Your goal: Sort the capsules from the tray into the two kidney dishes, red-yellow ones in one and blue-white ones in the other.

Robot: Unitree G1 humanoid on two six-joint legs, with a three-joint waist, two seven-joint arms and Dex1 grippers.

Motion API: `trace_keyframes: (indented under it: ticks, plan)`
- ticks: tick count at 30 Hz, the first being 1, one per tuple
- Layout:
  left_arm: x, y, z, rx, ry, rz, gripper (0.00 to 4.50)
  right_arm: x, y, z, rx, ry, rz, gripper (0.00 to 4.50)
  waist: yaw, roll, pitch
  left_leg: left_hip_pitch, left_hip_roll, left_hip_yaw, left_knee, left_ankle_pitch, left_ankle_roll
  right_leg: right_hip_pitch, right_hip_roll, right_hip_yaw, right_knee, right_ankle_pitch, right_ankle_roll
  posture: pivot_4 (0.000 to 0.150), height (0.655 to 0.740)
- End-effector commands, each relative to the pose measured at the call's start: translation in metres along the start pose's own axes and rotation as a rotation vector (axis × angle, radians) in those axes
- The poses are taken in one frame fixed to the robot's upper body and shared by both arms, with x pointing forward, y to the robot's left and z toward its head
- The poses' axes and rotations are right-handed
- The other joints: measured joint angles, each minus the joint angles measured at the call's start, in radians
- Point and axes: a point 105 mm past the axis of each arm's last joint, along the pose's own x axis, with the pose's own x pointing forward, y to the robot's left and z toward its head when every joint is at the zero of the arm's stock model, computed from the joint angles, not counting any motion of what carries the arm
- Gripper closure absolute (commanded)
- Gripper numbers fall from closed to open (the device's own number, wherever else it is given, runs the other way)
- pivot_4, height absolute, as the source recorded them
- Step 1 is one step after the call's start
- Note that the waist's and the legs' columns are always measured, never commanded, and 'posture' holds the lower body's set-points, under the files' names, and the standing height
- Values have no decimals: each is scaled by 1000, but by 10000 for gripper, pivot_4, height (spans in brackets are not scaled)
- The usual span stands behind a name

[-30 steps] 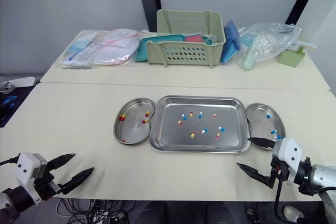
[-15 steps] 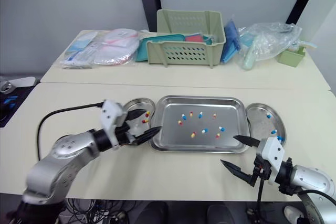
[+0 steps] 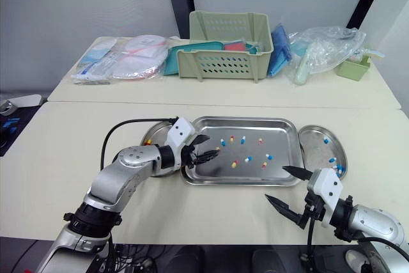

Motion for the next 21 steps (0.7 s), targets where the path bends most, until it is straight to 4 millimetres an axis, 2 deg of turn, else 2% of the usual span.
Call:
trace_keyframes:
  ticks: [1,7,13,17,21]
  plan:
    - [7,4,6,39,-7,13,14494,0,4,9,-20,-34,-2,0,-1,0,0,0,0,0,0,0,0,0,0,0,0,0,0,1500,7400]
    - [19,1,1,13,24,-11,14494,-3,5,4,-15,-31,-16,0,-1,0,0,0,0,0,0,0,0,0,0,0,0,0,0,1500,7400]
    - [20,0,-13,8,104,-35,14494,-6,6,1,-14,-29,-24,0,-2,0,0,0,0,0,0,0,0,0,0,0,0,0,0,1500,7400]
    - [19,-2,-19,6,139,-58,22725,-7,5,-2,-13,-28,-34,0,-2,0,0,1,0,0,0,0,0,0,0,0,0,0,0,1500,7400]
    - [19,-1,-20,-3,146,-55,36680,-9,5,-4,-12,-28,-38,0,-2,1,0,1,0,0,0,0,0,0,0,0,0,0,0,1500,7400]
